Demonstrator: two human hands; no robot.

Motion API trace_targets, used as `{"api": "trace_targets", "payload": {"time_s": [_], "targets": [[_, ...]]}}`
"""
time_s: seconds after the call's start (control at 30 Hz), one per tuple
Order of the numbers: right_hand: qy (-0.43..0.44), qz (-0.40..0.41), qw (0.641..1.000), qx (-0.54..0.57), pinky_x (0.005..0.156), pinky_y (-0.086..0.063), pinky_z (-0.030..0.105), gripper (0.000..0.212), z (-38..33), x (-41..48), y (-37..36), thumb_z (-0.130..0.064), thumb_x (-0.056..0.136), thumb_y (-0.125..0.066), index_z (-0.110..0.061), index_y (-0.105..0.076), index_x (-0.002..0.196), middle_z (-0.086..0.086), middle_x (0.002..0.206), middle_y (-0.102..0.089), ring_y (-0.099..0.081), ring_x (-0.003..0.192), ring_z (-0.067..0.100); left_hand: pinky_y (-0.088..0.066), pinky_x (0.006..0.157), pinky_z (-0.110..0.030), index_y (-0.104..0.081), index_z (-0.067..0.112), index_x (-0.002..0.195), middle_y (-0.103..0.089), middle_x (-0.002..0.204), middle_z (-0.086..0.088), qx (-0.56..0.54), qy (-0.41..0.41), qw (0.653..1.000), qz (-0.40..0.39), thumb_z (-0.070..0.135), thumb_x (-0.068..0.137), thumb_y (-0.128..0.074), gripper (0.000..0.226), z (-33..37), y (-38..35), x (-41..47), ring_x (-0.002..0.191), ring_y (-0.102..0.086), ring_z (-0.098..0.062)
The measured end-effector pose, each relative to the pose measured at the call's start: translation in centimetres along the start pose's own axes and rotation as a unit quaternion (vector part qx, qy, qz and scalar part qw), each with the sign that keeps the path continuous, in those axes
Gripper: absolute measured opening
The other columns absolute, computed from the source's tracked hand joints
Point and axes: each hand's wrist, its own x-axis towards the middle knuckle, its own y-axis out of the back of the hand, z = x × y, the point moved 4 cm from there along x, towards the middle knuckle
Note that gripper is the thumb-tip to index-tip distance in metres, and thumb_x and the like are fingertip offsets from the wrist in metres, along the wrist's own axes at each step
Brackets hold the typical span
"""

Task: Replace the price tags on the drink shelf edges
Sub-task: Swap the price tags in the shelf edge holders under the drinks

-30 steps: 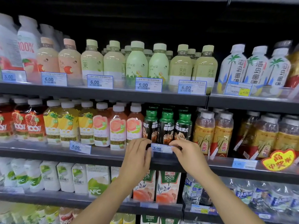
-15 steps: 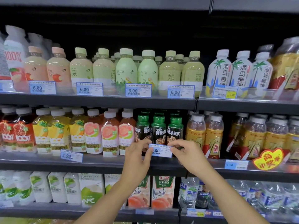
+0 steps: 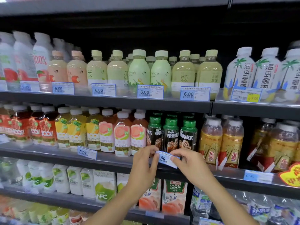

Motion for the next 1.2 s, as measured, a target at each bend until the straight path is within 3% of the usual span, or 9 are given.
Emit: {"api": "trace_targets", "payload": {"time_s": [0.17, 0.27, 0.47, 0.67, 0.8, 0.9, 1.0, 1.1, 1.2], "targets": [[0.041, -0.02, 0.999, 0.023, 0.062, -0.039, 0.007, 0.013, -1.8, 0.7, -3.6, -0.017, 0.091, -0.068, -0.022, -0.075, 0.1, -0.021, 0.089, -0.065, -0.054, 0.07, -0.009, -0.049, 0.084, -0.033, -0.052, 0.037, 0.115, -0.055, 0.104, 0.021, 0.029, 0.034, 0.999, 0.016, 0.041, 0.101, -0.049, 0.016, -2.8, 3.3, -1.9, 0.102, -0.052, -0.004], [0.076, -0.04, 0.996, 0.034, 0.065, -0.04, 0.004, 0.015, -4.0, 1.3, -6.6, -0.016, 0.091, -0.068, -0.018, -0.076, 0.102, -0.016, 0.092, -0.067, -0.055, 0.078, -0.015, -0.05, 0.082, -0.035, -0.05, 0.043, 0.115, -0.056, 0.102, 0.022, 0.05, 0.045, 0.997, 0.026, 0.045, 0.1, -0.048, 0.015, -4.8, 6.4, -3.2, 0.099, -0.054, -0.005], [0.103, -0.05, 0.992, 0.049, 0.065, -0.039, 0.003, 0.014, -8.5, 2.9, -12.5, -0.017, 0.09, -0.069, -0.016, -0.077, 0.102, -0.023, 0.078, -0.06, -0.055, 0.077, -0.017, -0.051, 0.08, -0.037, -0.056, 0.036, 0.115, -0.059, 0.097, 0.018, 0.082, 0.065, 0.994, 0.039, 0.052, 0.1, -0.045, 0.024, -9.1, 13.3, -3.4, 0.094, -0.057, -0.008], [0.105, -0.031, 0.994, 0.023, 0.068, -0.038, 0.0, 0.011, -14.0, 5.4, -19.3, -0.017, 0.089, -0.07, -0.018, -0.077, 0.097, -0.011, 0.088, -0.07, -0.053, 0.08, -0.023, -0.051, 0.08, -0.039, -0.062, 0.028, 0.109, -0.062, 0.096, 0.011, 0.102, 0.057, 0.992, 0.052, 0.042, 0.099, -0.048, 0.022, -14.9, 21.4, -2.9, 0.092, -0.056, -0.008], [0.086, -0.015, 0.996, 0.004, 0.065, -0.039, 0.002, 0.01, -18.0, 6.3, -24.8, -0.019, 0.09, -0.069, -0.023, -0.075, 0.097, -0.018, 0.08, -0.066, -0.054, 0.077, -0.02, -0.047, 0.078, -0.033, -0.063, 0.025, 0.105, -0.056, 0.092, 0.013, 0.129, 0.01, 0.991, 0.033, 0.027, 0.098, -0.054, 0.011, -21.1, 27.1, -2.0, 0.089, -0.051, -0.007], [0.064, 0.014, 0.998, -0.001, 0.065, -0.04, 0.004, 0.01, -20.6, 7.1, -28.9, -0.019, 0.09, -0.068, -0.021, -0.075, 0.097, -0.024, 0.076, -0.06, -0.056, 0.075, -0.013, -0.046, 0.085, -0.033, -0.062, 0.027, 0.114, -0.058, 0.107, 0.01, 0.198, -0.052, 0.979, 0.022, 0.027, 0.098, -0.05, 0.02, -26.6, 31.1, -1.7, 0.101, -0.052, -0.012], [0.031, 0.029, 0.999, -0.001, 0.06, -0.042, 0.011, 0.015, -22.8, 7.9, -32.2, -0.024, 0.092, -0.065, -0.021, -0.074, 0.104, -0.016, 0.077, -0.065, -0.059, 0.069, 0.002, -0.044, 0.099, -0.041, -0.058, 0.018, 0.13, -0.053, 0.129, -0.001, 0.283, -0.099, 0.954, 0.017, 0.03, 0.1, -0.045, 0.035, -31.1, 34.0, -2.0, 0.117, -0.051, -0.024], [0.017, 0.047, 0.999, -0.002, 0.056, -0.042, 0.013, 0.012, -24.7, 8.7, -34.5, -0.025, 0.093, -0.064, -0.024, -0.072, 0.102, -0.014, 0.066, -0.063, -0.06, 0.062, 0.005, -0.037, 0.11, -0.047, -0.05, 0.017, 0.14, -0.044, 0.145, -0.007, 0.325, -0.094, 0.941, 0.0, 0.032, 0.101, -0.044, 0.043, -34.9, 36.0, -2.3, 0.133, -0.041, -0.03], [0.009, 0.048, 0.999, -0.001, 0.057, -0.042, 0.011, 0.012, -26.4, 9.5, -36.2, -0.026, 0.093, -0.064, -0.027, -0.071, 0.103, -0.017, 0.074, -0.065, -0.06, 0.064, 0.003, -0.034, 0.115, -0.05, -0.042, 0.018, 0.147, -0.038, 0.151, -0.009, 0.347, -0.079, 0.935, 0.0, 0.036, 0.1, -0.043, 0.05, -37.2, 37.6, -1.7, 0.139, -0.034, -0.032]]}}
